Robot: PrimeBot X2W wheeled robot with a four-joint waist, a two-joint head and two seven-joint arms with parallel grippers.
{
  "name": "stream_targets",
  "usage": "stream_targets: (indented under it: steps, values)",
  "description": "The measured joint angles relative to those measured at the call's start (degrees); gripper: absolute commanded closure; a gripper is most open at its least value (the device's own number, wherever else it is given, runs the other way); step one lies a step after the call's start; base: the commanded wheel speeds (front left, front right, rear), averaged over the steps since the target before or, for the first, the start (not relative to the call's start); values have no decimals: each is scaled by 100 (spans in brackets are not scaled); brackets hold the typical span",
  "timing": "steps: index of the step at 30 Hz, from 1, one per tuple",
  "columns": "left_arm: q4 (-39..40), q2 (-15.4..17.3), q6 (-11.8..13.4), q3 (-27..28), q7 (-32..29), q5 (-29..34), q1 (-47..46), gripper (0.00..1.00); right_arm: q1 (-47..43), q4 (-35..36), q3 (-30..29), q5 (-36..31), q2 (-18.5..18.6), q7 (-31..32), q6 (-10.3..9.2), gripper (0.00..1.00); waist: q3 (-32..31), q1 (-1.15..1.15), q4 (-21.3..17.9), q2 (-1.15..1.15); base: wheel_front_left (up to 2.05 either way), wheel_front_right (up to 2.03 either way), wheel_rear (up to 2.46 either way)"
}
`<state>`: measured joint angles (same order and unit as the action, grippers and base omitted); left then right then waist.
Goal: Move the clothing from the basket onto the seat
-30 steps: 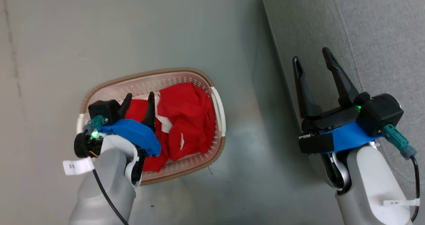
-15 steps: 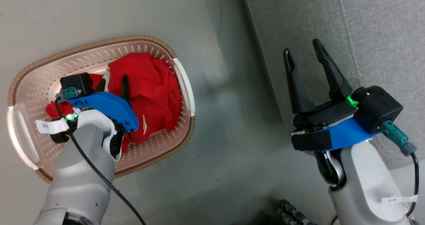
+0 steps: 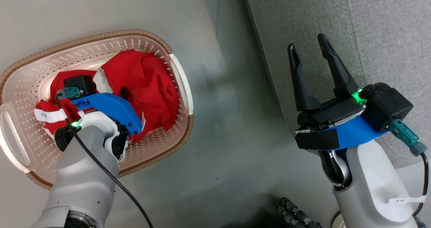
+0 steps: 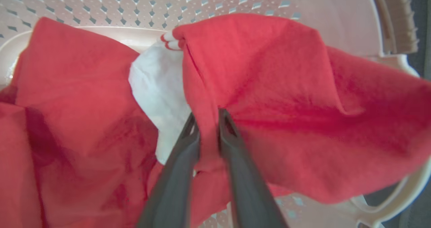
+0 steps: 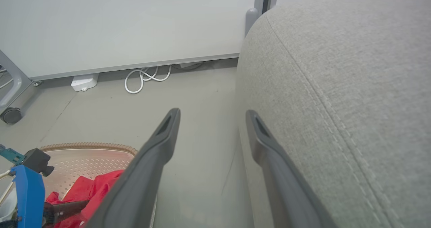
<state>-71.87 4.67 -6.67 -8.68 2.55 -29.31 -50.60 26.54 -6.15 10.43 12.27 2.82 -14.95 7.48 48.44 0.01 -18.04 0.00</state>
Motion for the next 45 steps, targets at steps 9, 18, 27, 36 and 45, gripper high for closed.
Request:
stream_targets:
  steps: [9, 18, 27, 36, 45]
  values:
    - [-37, -51, -44, -135, -12, -90, -33, 100, 5, 13, 8, -11, 0, -1, 0, 0, -51, 0, 61, 0, 0, 0, 0]
    - [-45, -99, -54, -308, 77, -164, -23, 100, 19, -49, 27, -65, 0, -1, 0, 0, -235, 0, 160, 0, 0, 0, 0]
    - [419, -165, -70, -1059, 321, -331, 608, 100, -119, -419, -7, -269, -4, -3, 1, 0, -1076, -1, 366, 0, 0, 0, 0]
    - [1305, -171, -70, -2098, 531, -1011, 1166, 100, -608, -858, -52, -414, -5, 1, 1, 0, -2352, -2, 672, 0, 0, 0, 0]
    - [1936, -177, -70, -3131, 662, -1534, 1244, 100, -1147, -1046, -18, -455, -5, 145, 0, 0, -3533, -2, 986, 1, 0, 0, 0]
